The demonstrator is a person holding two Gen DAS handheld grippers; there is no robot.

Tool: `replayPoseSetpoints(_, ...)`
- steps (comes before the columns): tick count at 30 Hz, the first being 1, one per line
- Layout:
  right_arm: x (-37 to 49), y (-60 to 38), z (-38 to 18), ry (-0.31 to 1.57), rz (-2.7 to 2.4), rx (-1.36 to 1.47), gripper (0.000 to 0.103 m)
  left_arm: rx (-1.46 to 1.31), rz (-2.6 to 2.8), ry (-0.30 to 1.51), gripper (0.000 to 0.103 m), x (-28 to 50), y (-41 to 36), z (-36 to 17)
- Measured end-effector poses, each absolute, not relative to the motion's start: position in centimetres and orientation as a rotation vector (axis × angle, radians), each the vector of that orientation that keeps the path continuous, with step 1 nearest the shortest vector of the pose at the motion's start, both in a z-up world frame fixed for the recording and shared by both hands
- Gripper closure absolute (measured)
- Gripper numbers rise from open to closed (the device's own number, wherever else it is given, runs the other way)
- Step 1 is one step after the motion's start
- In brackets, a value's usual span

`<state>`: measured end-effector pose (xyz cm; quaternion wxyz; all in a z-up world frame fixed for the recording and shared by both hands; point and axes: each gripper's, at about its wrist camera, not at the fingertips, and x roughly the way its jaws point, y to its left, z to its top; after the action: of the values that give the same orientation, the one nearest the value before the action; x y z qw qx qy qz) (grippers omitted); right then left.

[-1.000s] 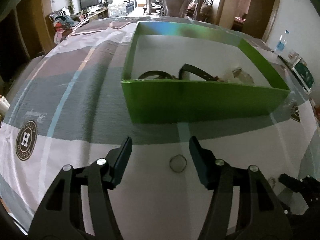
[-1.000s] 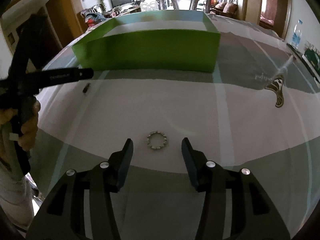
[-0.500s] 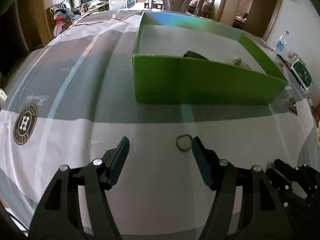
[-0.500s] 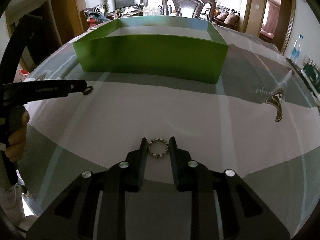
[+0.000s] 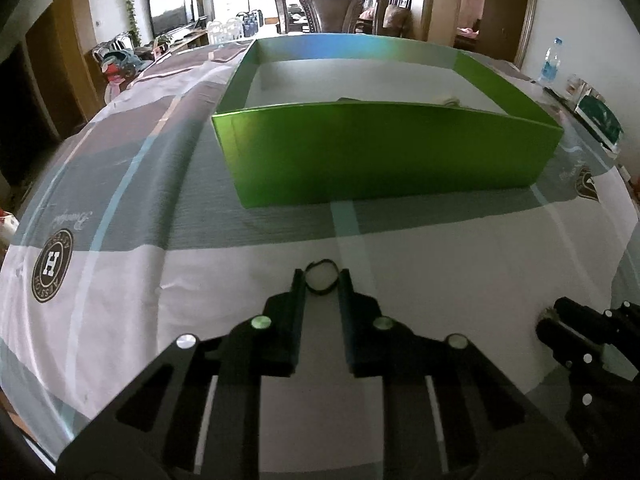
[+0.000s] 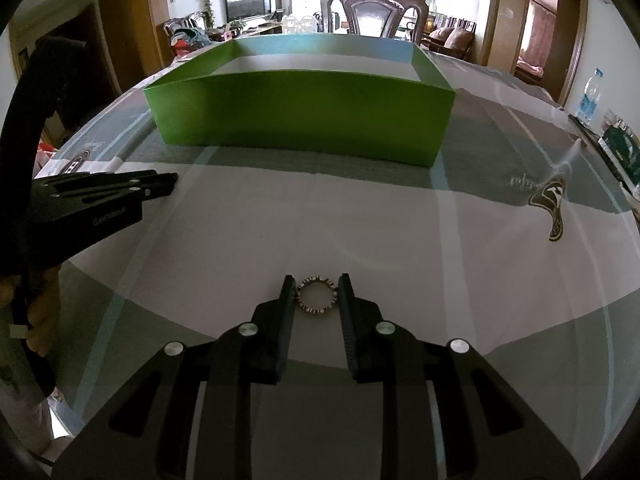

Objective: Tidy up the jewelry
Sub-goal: 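Grasp the bead ring with the right tool while the left tool grasps the black hair tie, then carry the ring and hair tie into the green box and open both tools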

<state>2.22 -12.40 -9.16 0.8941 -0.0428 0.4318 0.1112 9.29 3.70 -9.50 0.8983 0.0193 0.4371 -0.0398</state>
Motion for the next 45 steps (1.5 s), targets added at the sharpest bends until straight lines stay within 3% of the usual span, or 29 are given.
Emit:
replayPoseSetpoints(27,3.5,-12.0,-8.9,0.911,0.193,-0.05,0.081,0.043,-0.069,0.893,0.085,7.0,3.6,-9.4)
replayPoseSetpoints(30,3.4,-12.0,-9.0,0.911,0.19,-0.054,0.08,0.044,-0.076,0.896,0.08,7.0,3.6,-9.4)
replayPoseSetpoints(32,3.5,-11.9,-8.9,0.911,0.193,-0.053,0.076,0.047,-0.071,0.895,0.066,7.1,3.5,-9.4)
replayPoseSetpoints(34,3.5,-11.8,-9.0,0.911,0.198,-0.051,0.069,0.05,-0.066,0.891,0.059,7.1,3.5,-9.5)
replayPoseSetpoints(37,3.4,-11.5,-9.0,0.903,0.196,-0.071,0.071,0.047,-0.07,0.889,0.06,7.1,3.4,-9.5)
replayPoseSetpoints(38,3.4,-11.4,-9.0,0.902,0.209,-0.069,0.081,0.044,-0.072,0.889,0.062,7.0,3.4,-9.5)
replayPoseSetpoints(41,3.3,-11.3,-8.9,0.903,0.222,-0.072,0.082,0.04,-0.083,0.885,0.084,7.0,3.3,-9.5)
replayPoseSetpoints(45,3.2,-11.4,-8.9,0.906,0.228,-0.062,0.082,0.03,-0.092,0.881,0.085,6.9,3.4,-9.5)
